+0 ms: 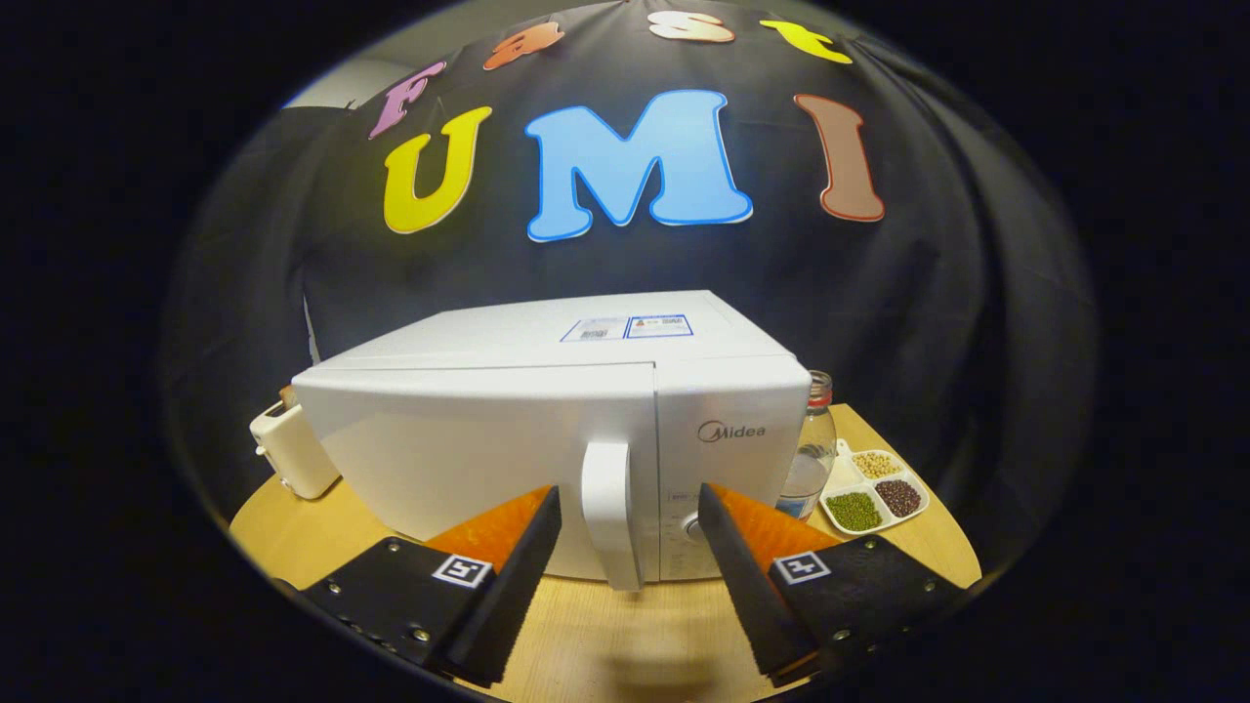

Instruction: Open the microwave, put the food inside, and close the microwave door.

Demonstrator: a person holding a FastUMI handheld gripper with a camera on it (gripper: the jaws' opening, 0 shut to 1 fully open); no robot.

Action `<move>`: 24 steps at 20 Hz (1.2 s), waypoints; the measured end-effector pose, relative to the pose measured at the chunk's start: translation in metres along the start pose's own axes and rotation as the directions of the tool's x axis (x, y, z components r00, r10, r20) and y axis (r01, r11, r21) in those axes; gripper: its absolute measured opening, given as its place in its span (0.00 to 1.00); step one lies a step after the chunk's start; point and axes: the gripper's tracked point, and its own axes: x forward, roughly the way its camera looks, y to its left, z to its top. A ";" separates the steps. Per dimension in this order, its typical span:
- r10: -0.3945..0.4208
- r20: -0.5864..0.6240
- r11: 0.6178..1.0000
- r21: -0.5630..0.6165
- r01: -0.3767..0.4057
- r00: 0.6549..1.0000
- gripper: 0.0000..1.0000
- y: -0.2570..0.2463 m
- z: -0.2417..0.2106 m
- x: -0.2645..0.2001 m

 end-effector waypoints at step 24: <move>-0.082 -0.109 0.996 -0.034 0.079 0.991 0.10 0.029 -0.037 -0.044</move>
